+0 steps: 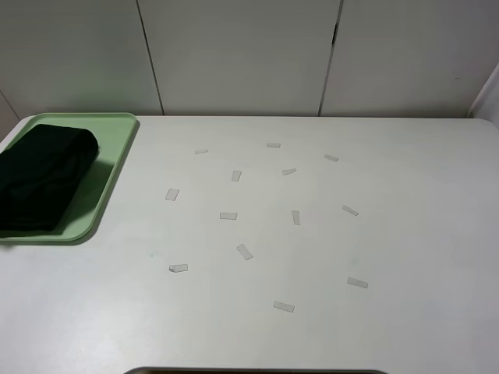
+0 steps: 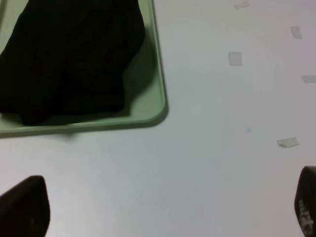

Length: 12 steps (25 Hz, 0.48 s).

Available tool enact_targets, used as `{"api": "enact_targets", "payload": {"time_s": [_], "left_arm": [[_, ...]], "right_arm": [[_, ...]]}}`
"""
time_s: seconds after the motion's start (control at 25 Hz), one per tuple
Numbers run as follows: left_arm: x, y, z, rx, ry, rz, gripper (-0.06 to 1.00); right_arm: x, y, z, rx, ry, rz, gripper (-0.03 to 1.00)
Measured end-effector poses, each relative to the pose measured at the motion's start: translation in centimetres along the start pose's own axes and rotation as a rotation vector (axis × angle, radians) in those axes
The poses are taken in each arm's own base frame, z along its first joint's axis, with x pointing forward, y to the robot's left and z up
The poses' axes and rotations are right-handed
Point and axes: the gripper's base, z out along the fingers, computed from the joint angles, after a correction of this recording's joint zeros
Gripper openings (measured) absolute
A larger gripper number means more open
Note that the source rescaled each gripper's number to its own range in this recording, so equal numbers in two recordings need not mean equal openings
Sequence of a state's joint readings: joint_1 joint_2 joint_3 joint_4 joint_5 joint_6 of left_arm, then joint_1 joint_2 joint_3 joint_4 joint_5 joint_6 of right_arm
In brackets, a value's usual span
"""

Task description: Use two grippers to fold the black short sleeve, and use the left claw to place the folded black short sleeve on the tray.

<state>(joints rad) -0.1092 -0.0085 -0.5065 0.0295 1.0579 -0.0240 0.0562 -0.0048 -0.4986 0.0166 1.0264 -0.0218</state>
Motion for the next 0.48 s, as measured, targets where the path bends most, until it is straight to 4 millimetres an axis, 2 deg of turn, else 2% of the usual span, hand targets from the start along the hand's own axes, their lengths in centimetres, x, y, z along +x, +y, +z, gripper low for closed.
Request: {"api": "enact_targets", "payload": {"time_s": [0.48], "left_arm": [[0.0,-0.03,0.0,-0.044,-0.001,-0.026,1.0]], "right_arm": [[0.0,0.0,0.0,0.0,0.0,0.0,0.98]]}}
